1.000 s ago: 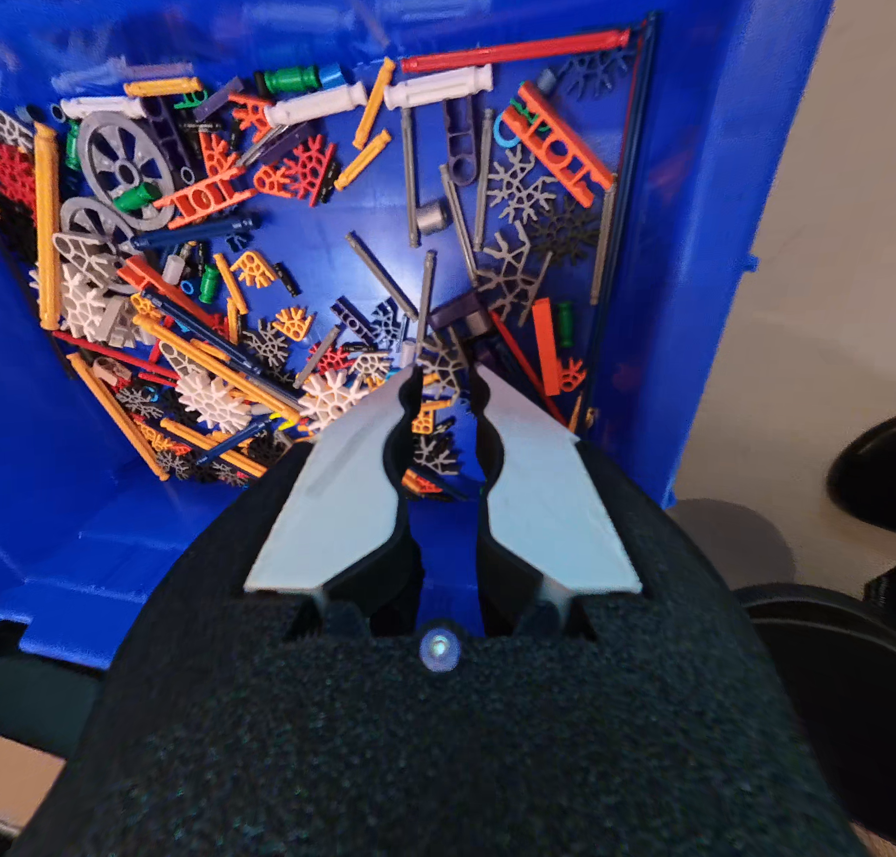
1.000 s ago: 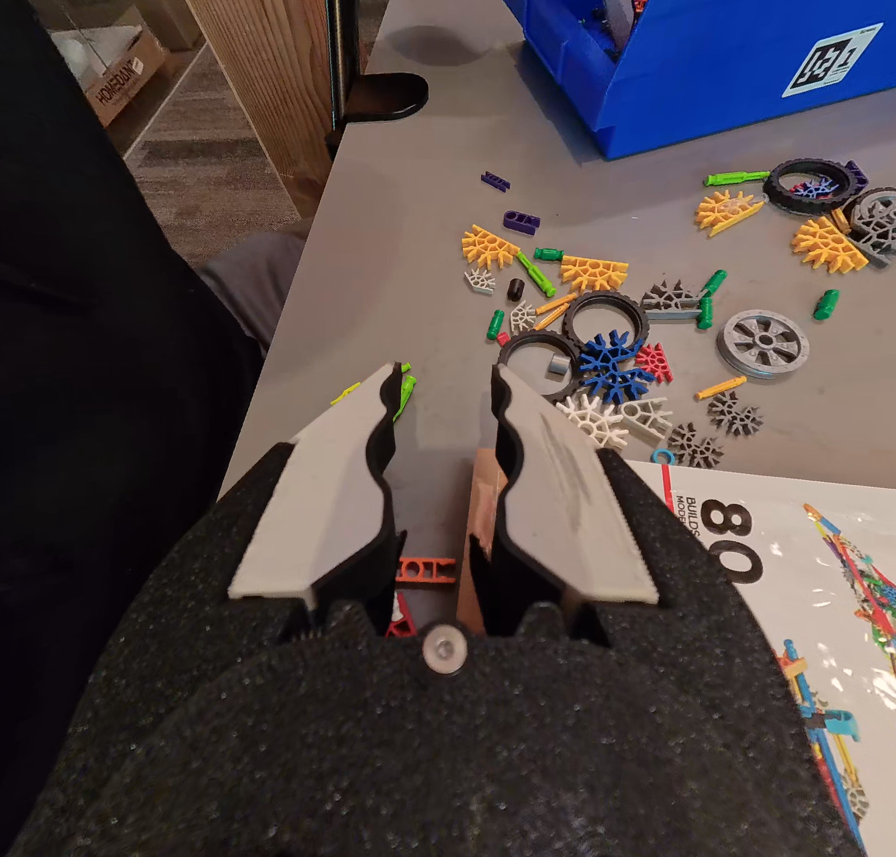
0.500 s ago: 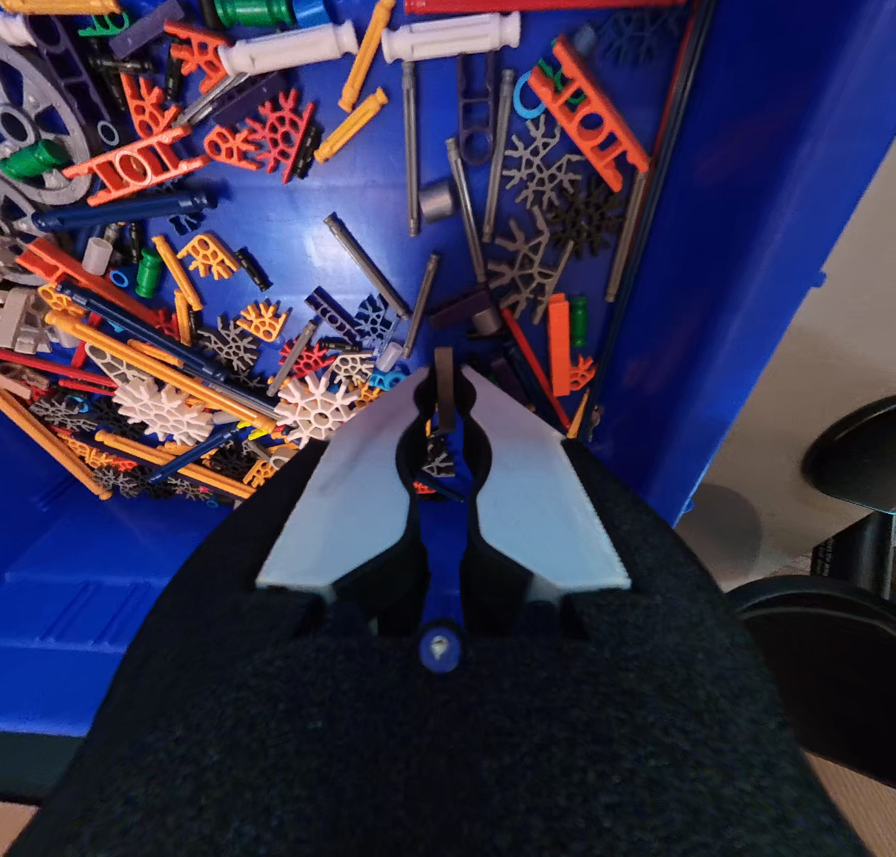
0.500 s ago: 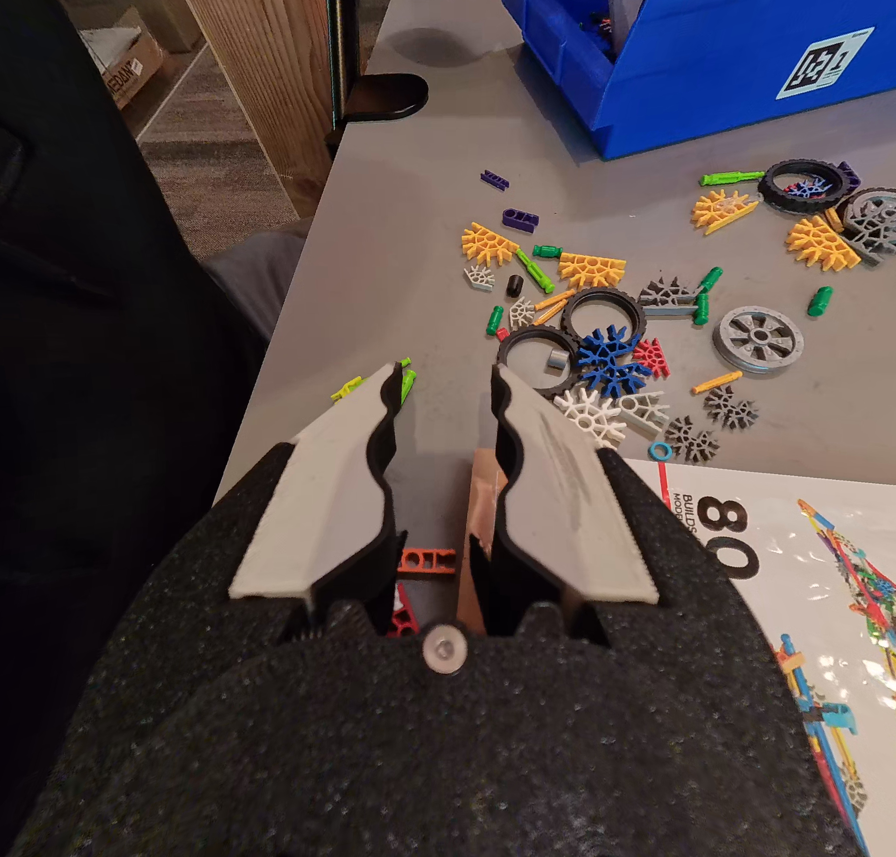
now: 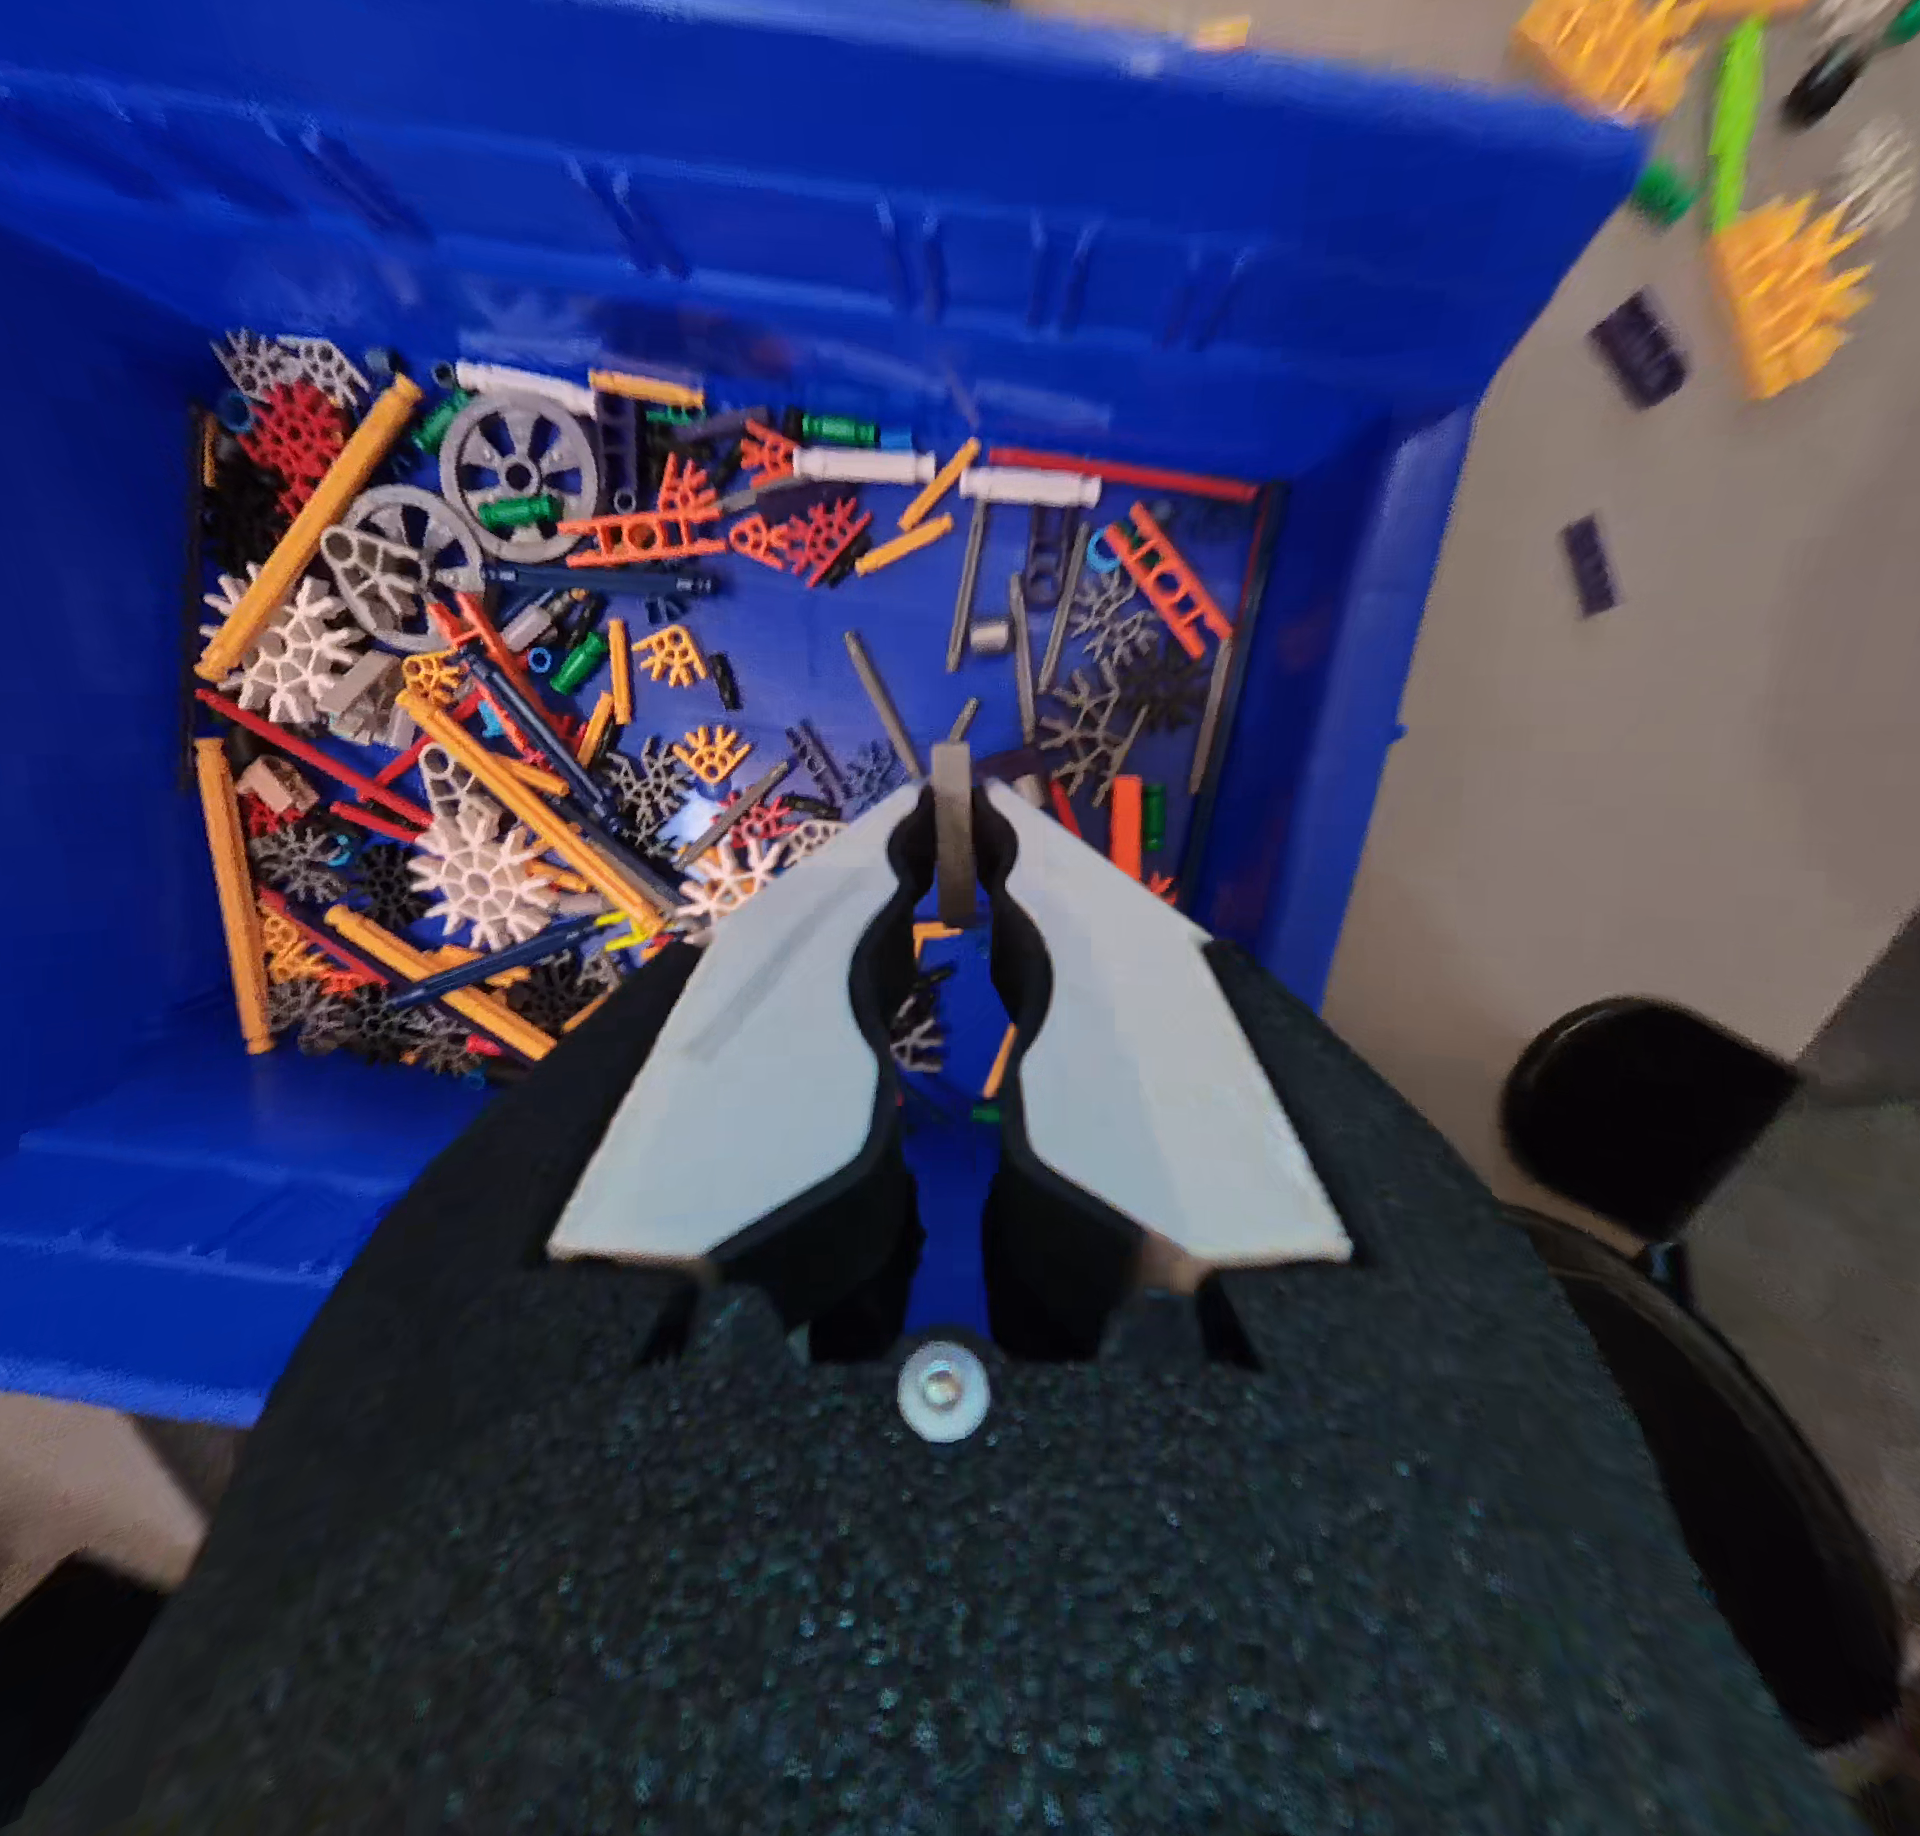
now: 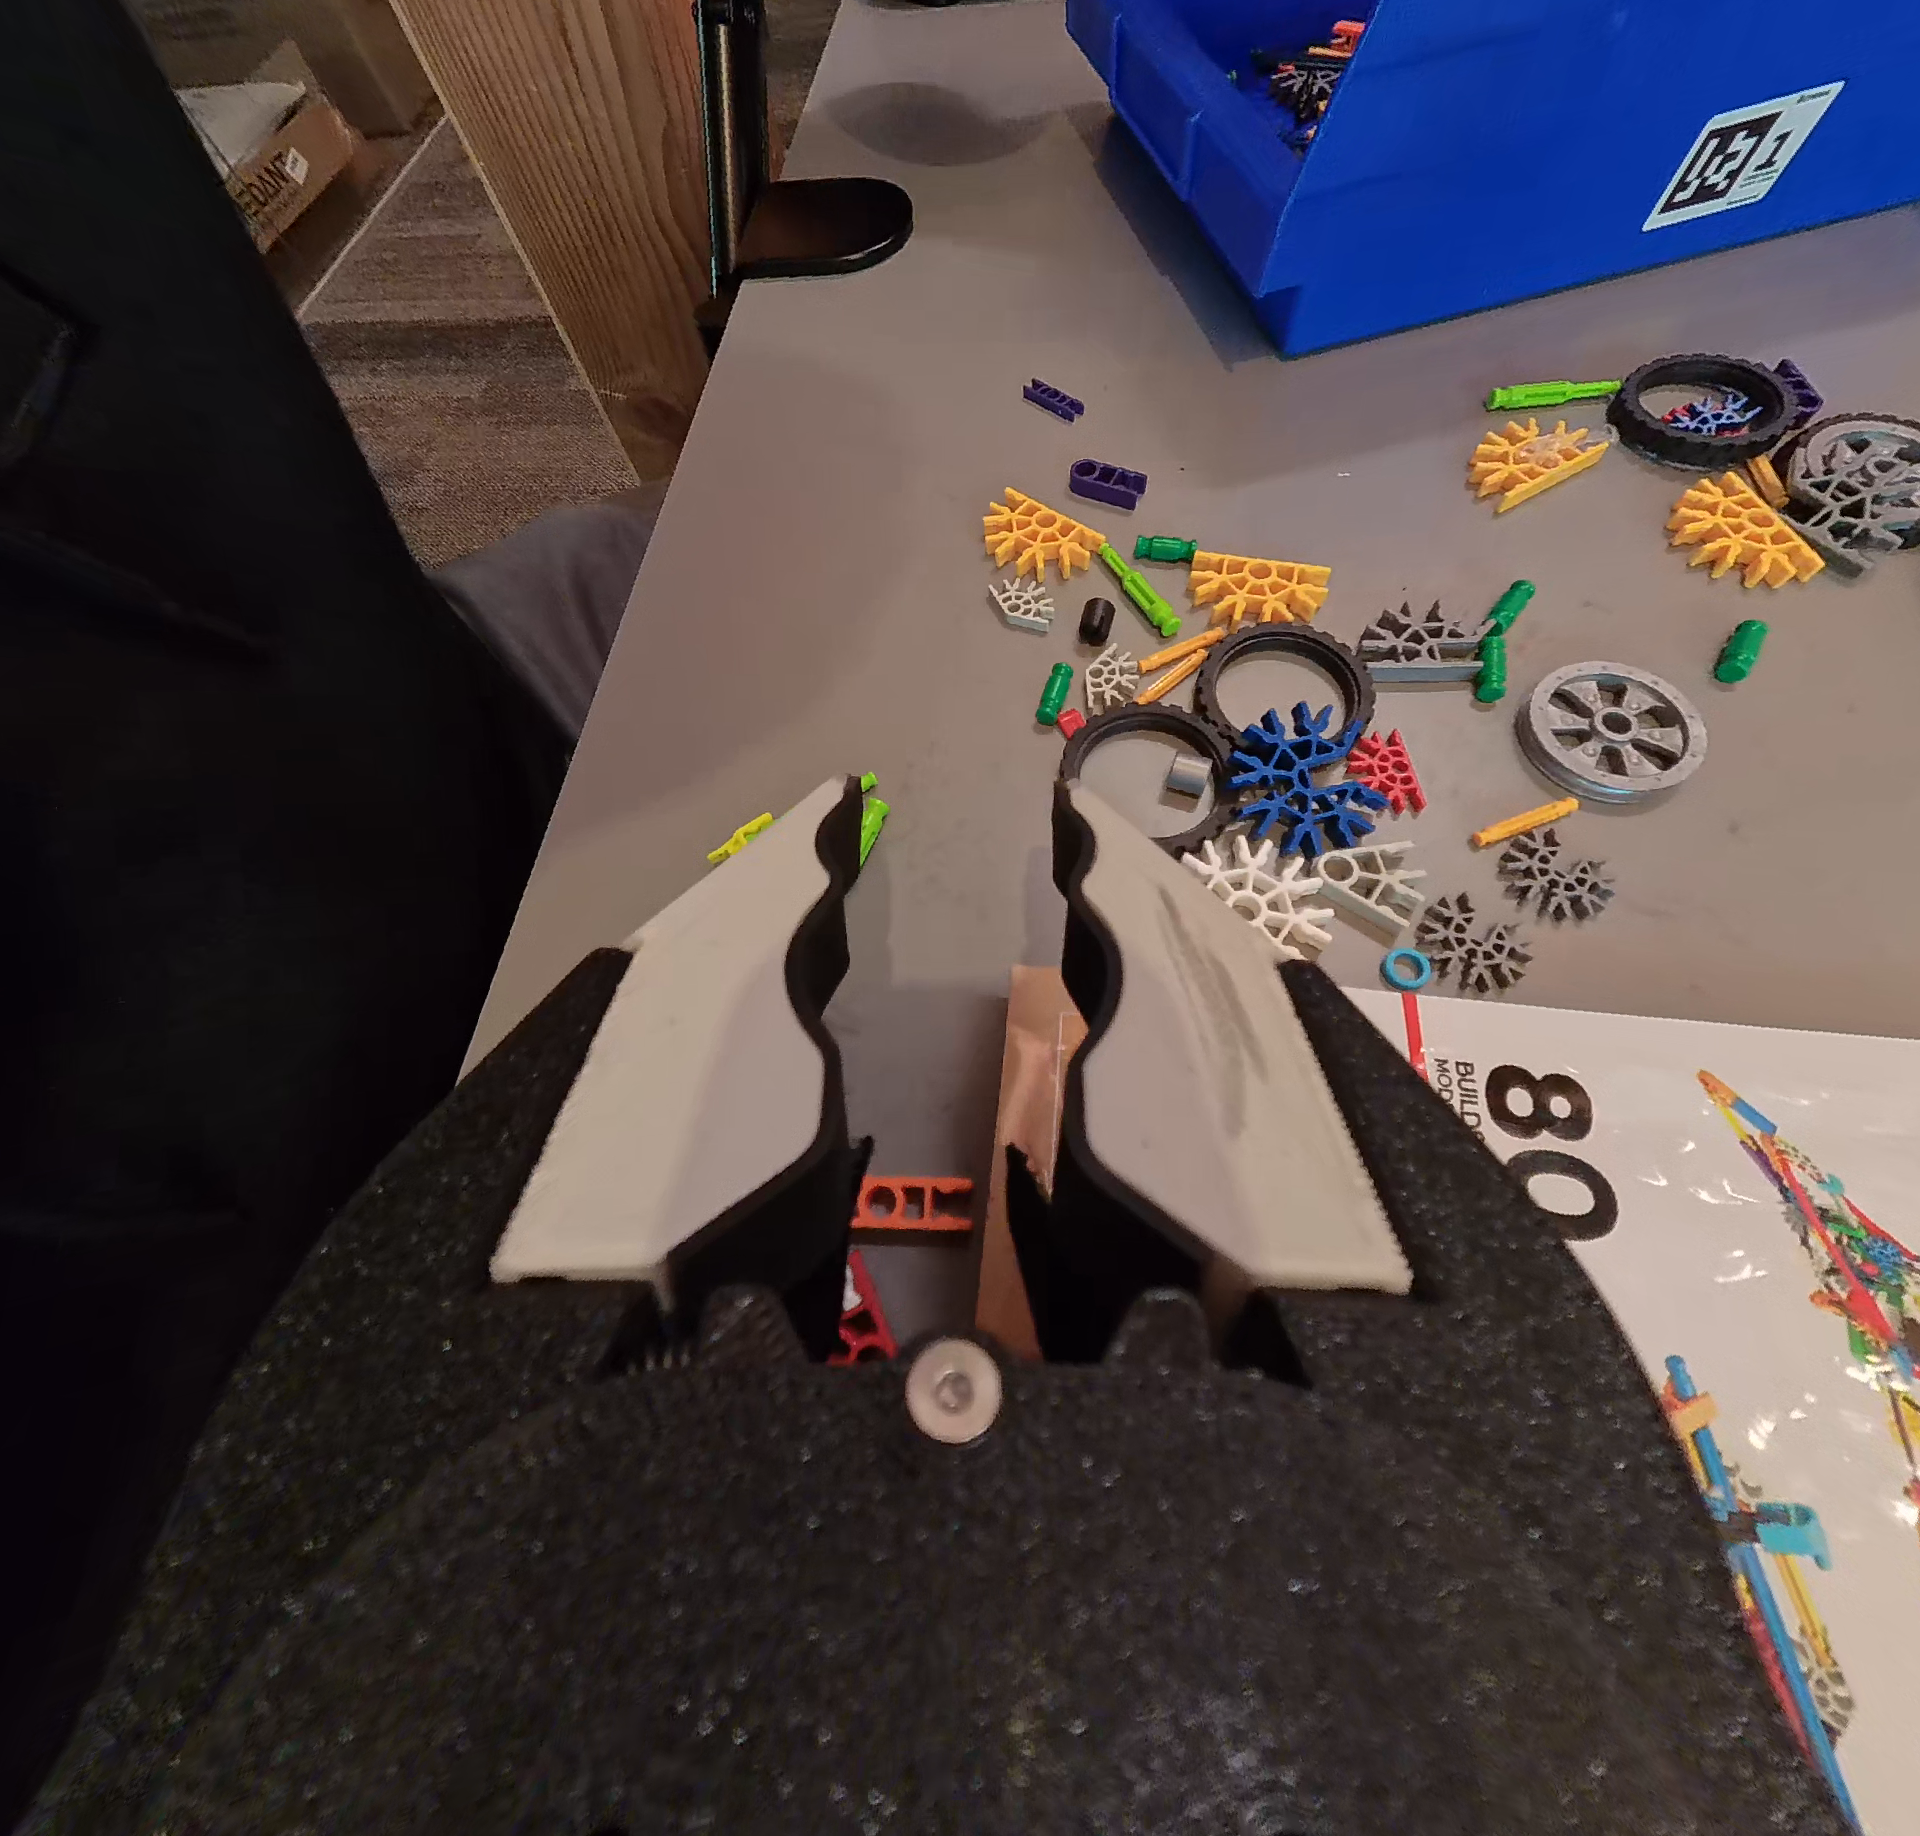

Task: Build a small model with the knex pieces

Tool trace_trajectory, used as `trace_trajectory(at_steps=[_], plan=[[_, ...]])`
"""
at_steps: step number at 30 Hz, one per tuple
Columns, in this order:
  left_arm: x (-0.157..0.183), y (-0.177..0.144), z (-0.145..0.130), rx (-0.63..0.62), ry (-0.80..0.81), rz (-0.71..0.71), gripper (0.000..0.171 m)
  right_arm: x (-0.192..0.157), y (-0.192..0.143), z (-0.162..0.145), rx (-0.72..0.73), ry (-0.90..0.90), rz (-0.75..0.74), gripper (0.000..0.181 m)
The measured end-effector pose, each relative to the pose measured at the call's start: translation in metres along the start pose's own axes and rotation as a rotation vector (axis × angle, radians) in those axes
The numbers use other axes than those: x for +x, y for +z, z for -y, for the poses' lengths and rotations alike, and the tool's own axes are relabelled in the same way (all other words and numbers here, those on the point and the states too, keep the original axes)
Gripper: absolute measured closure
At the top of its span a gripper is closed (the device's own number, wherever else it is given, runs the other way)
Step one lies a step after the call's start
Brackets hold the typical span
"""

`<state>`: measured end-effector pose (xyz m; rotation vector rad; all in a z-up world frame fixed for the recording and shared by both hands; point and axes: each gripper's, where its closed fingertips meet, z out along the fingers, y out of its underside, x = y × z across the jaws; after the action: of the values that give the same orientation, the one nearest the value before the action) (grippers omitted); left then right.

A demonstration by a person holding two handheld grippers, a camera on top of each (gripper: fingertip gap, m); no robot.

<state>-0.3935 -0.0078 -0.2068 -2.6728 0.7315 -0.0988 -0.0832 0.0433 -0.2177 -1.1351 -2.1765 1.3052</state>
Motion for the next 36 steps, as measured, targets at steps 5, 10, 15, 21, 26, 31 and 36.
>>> trace_trajectory(at_steps=[5,10,15,21,26,31,36], plan=[[0.018,-0.021,0.025,0.214,-0.071,-0.090,0.168,0.000,0.000,0.000,-0.001,-0.001,-0.003,0.146],[0.079,-0.038,0.055,0.281,0.068,-0.105,0.168,0.002,-0.001,-0.001,0.002,0.002,-0.008,0.146],[0.160,-0.004,0.077,0.225,0.211,-0.102,0.167,0.002,0.001,-0.002,-0.003,0.000,-0.007,0.146],[0.206,0.060,0.092,0.165,0.314,0.008,0.167,0.001,0.002,-0.004,-0.010,-0.011,-0.009,0.146],[0.223,0.083,0.096,0.141,0.417,0.074,0.166,0.003,0.003,-0.006,-0.016,-0.005,-0.011,0.146],[0.218,0.093,0.097,0.154,0.388,0.120,0.152,0.004,0.003,-0.006,-0.017,-0.007,-0.014,0.146],[0.214,0.078,0.102,0.201,0.365,0.153,0.145,0.005,0.002,-0.006,-0.014,-0.004,-0.016,0.146]])
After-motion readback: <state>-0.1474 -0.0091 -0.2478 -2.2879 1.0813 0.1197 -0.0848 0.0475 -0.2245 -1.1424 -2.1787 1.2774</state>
